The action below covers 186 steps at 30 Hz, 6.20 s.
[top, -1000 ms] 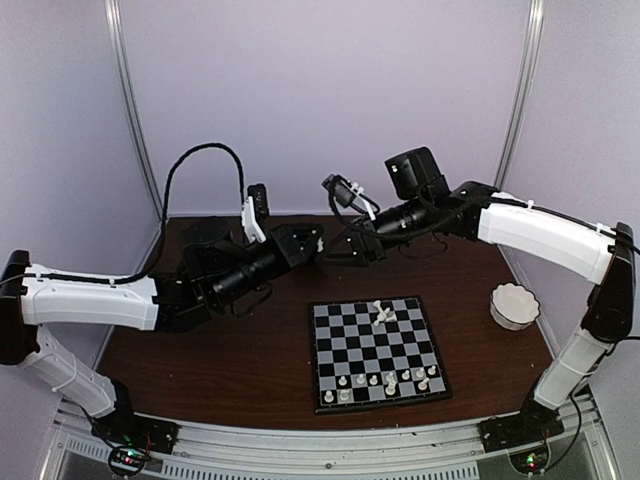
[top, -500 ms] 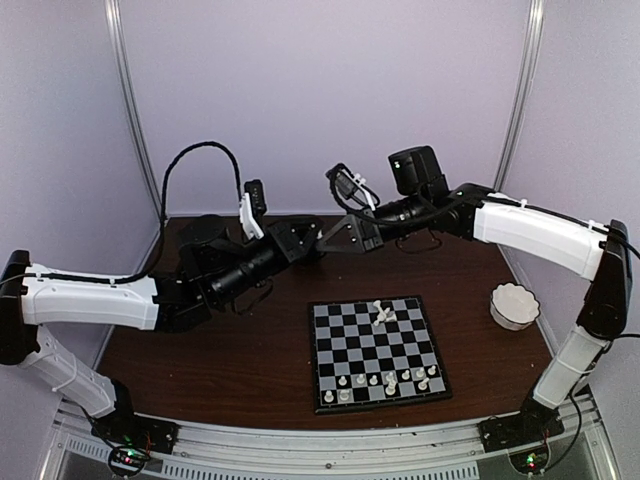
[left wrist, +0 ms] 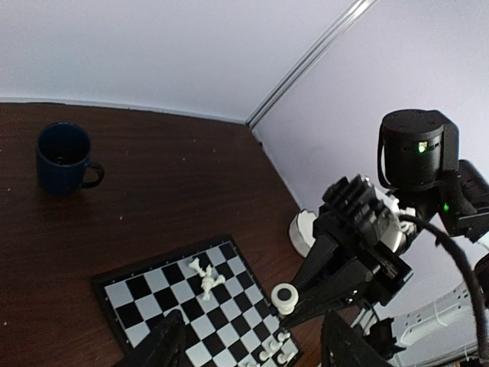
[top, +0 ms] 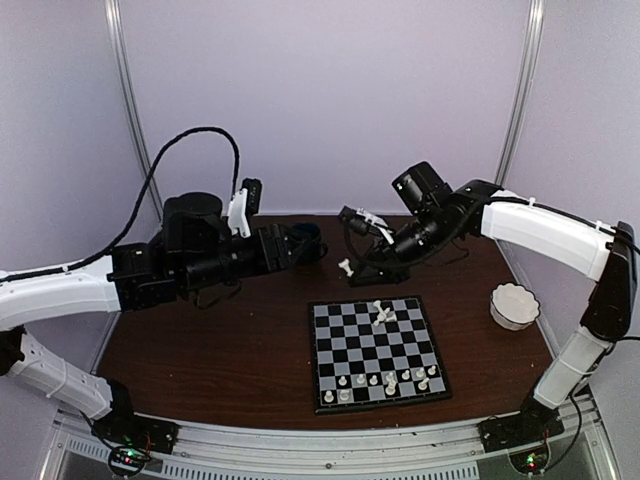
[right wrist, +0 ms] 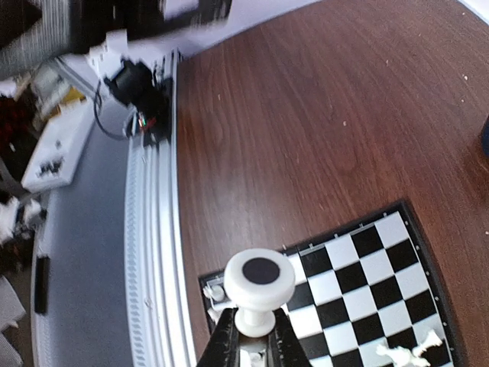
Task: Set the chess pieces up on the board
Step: Pass from the left arm to the right, then pass from the right arm to the left, then pass from the left arm to the right, then place the queen at d1.
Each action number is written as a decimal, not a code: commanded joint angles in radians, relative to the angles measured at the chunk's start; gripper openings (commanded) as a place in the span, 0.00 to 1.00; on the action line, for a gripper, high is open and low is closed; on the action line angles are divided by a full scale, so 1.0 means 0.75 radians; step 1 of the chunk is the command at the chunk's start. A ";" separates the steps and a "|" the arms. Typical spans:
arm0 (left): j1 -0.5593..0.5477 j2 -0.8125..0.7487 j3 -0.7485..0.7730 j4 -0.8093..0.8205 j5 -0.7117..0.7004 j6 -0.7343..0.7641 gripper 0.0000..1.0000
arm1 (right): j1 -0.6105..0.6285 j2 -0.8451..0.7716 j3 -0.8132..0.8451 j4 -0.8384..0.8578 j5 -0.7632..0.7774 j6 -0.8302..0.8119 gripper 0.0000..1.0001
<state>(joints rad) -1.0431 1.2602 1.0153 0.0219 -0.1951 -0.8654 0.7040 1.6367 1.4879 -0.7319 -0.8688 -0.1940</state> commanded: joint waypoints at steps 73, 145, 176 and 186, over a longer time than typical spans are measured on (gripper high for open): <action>0.057 0.369 0.019 0.253 0.988 -0.443 0.13 | 0.342 -0.039 0.221 -0.487 0.716 -0.571 0.15; 0.070 0.177 -0.226 0.515 0.530 -0.085 0.54 | -0.151 -0.211 -0.073 -0.293 -0.115 -0.161 0.04; 0.076 -0.309 -0.366 -0.290 -0.152 -0.005 0.56 | 0.613 0.078 -0.211 -0.494 0.953 -0.631 0.04; 0.076 -0.293 -0.364 -0.301 -0.153 -0.002 0.56 | 0.690 0.186 -0.193 -0.504 1.026 -0.637 0.04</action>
<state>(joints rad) -0.9936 1.0344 0.7464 -0.2054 -0.2939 -0.8696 1.2030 1.7523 1.3193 -1.0897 -0.1467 -0.6598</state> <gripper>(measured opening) 0.559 0.099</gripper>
